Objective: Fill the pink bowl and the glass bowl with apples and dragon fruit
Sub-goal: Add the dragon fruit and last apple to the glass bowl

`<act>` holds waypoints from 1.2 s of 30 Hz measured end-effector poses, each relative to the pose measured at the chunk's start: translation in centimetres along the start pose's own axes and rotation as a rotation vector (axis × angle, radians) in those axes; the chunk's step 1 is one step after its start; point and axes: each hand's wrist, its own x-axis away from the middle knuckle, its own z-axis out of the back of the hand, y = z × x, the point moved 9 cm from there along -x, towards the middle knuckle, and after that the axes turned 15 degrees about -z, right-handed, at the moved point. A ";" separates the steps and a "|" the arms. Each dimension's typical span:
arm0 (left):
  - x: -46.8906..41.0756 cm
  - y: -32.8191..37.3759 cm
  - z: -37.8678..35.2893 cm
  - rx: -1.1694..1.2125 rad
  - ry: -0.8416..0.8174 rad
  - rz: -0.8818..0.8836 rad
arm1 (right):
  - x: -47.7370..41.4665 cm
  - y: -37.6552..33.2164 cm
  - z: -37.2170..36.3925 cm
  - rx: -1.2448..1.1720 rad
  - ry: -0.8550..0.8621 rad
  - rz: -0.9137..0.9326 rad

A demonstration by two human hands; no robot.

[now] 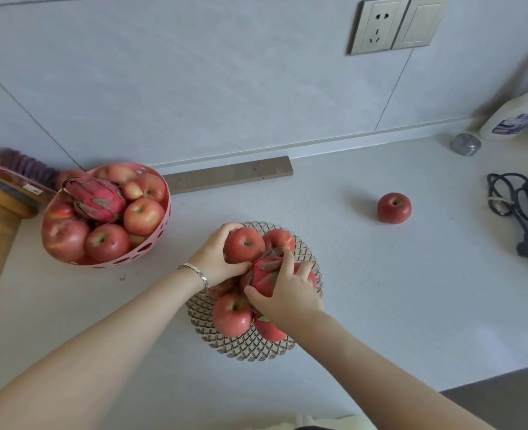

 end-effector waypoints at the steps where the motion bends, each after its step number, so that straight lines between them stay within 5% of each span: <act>1: 0.1 0.0 -0.1 0.021 -0.042 0.007 | 0.0 0.0 0.0 0.028 0.006 0.004; 4: 0.4 -0.1 0.0 0.056 -0.096 0.027 | -0.2 0.2 0.1 0.034 -0.003 0.002; 6: 0.6 -1.0 1.6 0.062 0.031 0.088 | -0.2 0.3 0.4 -0.015 -0.011 0.008; 10: 2.7 -4.6 2.8 0.012 0.156 0.383 | -0.6 1.9 2.3 -0.210 0.036 -0.068; 16: 4.3 -6.1 0.3 0.183 0.133 0.535 | -2.1 6.7 -0.9 -0.540 -0.348 -0.387; 21: 6.9 -7.1 -1.1 0.206 0.183 0.632 | -4.4 7.2 0.4 -0.731 -0.306 -0.345; 28: 10.0 -6.7 -4.8 0.707 0.349 0.970 | -9.7 4.4 3.0 -0.629 -0.261 -0.169; 33: 9.8 -5.3 -5.2 0.632 0.436 1.084 | -13.4 3.7 5.0 -0.487 -0.197 -0.106; 36: 8.0 -4.8 -1.4 0.298 0.556 0.891 | -16.1 5.7 9.1 -0.196 0.061 -0.078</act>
